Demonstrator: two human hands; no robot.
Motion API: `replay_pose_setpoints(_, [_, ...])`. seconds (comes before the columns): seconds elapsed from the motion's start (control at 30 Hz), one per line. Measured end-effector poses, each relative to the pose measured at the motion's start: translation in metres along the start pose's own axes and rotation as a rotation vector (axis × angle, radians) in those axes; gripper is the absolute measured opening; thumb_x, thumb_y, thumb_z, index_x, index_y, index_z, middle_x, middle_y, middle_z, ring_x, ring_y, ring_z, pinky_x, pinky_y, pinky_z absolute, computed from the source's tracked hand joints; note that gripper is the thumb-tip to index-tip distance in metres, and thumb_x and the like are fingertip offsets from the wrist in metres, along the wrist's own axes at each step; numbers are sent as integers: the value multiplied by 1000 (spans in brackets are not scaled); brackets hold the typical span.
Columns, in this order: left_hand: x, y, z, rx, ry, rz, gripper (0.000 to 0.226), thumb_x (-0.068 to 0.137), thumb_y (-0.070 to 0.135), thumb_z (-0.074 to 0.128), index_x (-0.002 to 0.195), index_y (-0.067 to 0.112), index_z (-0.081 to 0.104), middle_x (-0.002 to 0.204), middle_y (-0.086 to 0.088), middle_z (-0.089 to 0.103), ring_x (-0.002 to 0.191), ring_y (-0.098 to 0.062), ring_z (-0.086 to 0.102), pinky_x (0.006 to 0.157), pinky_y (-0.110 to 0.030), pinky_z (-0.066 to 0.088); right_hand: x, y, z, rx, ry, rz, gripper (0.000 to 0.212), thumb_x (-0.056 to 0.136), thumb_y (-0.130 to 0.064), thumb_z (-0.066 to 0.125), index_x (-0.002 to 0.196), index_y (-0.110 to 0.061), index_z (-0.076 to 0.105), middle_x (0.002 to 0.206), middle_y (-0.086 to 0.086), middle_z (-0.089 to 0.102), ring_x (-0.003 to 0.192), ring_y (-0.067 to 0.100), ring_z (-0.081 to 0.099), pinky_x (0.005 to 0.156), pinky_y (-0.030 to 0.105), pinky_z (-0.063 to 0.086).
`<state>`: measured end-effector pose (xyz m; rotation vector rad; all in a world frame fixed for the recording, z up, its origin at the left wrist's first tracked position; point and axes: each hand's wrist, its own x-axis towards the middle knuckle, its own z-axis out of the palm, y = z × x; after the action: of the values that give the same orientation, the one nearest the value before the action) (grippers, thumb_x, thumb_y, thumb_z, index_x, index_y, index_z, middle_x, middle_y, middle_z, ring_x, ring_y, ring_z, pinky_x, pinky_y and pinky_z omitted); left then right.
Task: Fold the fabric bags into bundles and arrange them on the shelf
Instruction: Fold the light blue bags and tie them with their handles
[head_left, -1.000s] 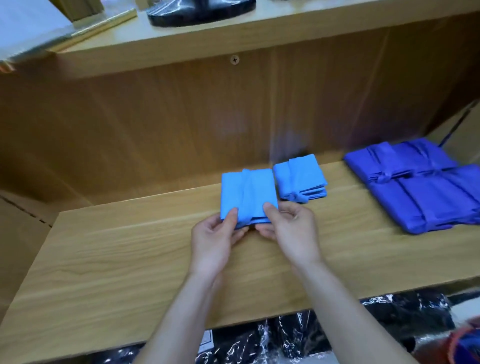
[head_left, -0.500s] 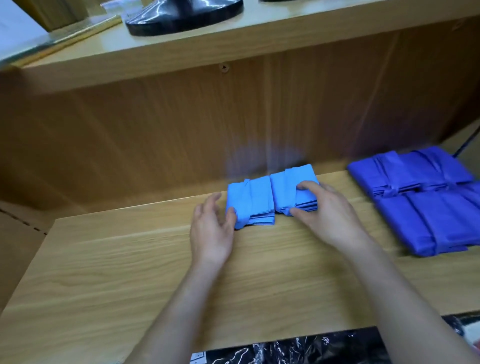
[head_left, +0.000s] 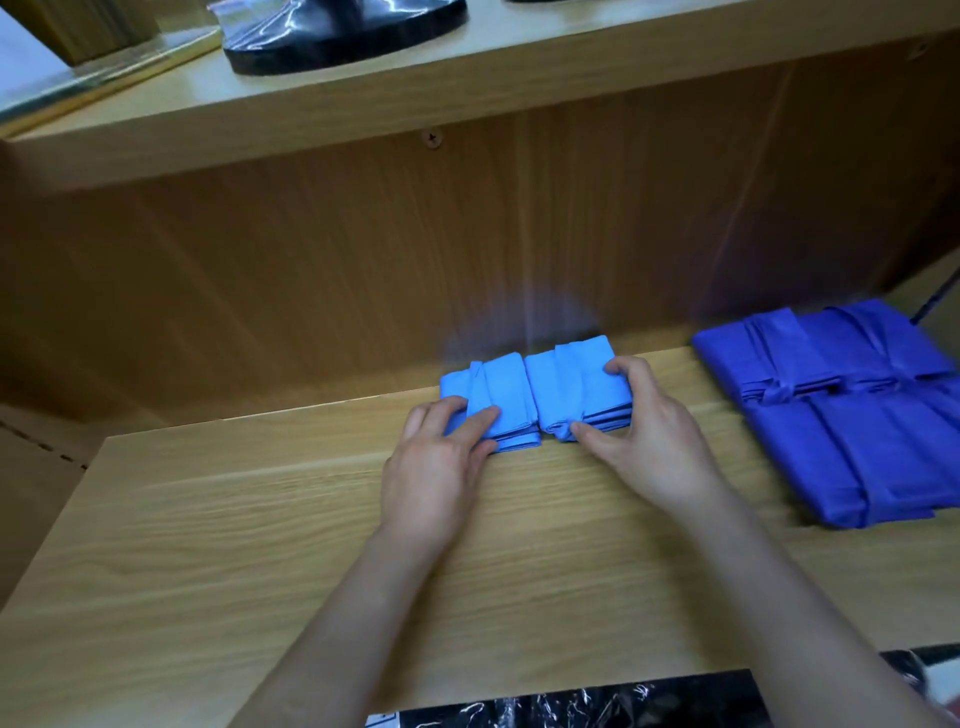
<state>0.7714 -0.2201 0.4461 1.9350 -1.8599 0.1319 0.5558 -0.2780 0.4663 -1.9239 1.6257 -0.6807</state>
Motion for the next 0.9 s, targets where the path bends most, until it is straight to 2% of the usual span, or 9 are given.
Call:
replay_pose_setpoints(0.1, [1,2,-2,-117,-30,-55,30,89,30,68,119,29,68,121,1,60,111,-23,51,91,-32,47,-4,6,3,63,-16,-2,69,79,-43,76,133,-28,36,130,-2,56,115,23,54,84,29,40])
replay_pose_setpoints(0.23, [1,2,-10,-242,-40,-75,36,87,30,70,123,30,66,125,2,56,113,-20,47,96,-22,34,-10,4,-2,167,-16,-50,85,76,-38,80,144,-28,30,144,-6,44,132,12,42,96,20,32])
replay_pose_setpoints(0.37, [-7,3,-20,-279,58,-38,30,87,24,70,117,23,70,121,-2,59,110,-23,53,94,-19,34,-26,-3,-11,123,93,-23,68,88,-33,69,145,-29,33,144,-7,45,131,13,42,97,17,30])
replay_pose_setpoints(0.43, [-13,5,-27,-332,111,17,21,87,23,66,107,18,74,112,-2,64,101,-21,59,90,-20,40,-40,-8,-16,160,147,-19,57,91,-32,65,141,-28,39,136,-11,50,124,14,50,102,30,40])
replay_pose_setpoints(0.53, [-27,8,-44,-478,114,62,18,86,22,63,96,15,76,93,6,71,81,-7,64,77,-22,49,-69,-15,-26,191,202,-49,36,91,-27,63,126,-27,54,108,-14,63,100,11,64,92,43,51])
replay_pose_setpoints(0.63, [-50,12,-62,-601,80,29,17,82,23,65,92,19,78,78,12,72,68,-5,62,65,-12,45,-110,-20,-34,83,140,-69,28,89,-26,64,117,-26,61,91,-11,68,87,8,66,85,41,54])
replay_pose_setpoints(0.73, [-79,13,-73,-718,-19,42,14,78,22,67,86,26,78,68,9,69,58,-8,56,58,-14,43,-161,-21,-37,-118,43,-68,28,89,-27,65,117,-23,64,91,-12,67,82,8,63,79,36,53])
replay_pose_setpoints(0.83, [-105,14,-74,-730,-149,173,12,80,16,70,85,25,77,67,11,64,59,-6,54,58,-11,41,-211,-16,-43,-242,39,-2,25,90,-28,63,115,-24,65,93,-12,69,84,10,66,73,33,53])
replay_pose_setpoints(0.9, [-117,18,-76,-754,-203,226,15,81,8,73,86,21,77,71,13,65,64,-6,57,60,-9,41,-243,-9,-47,-216,13,122,21,93,-30,59,113,-30,66,94,-16,70,85,5,65,75,29,52])
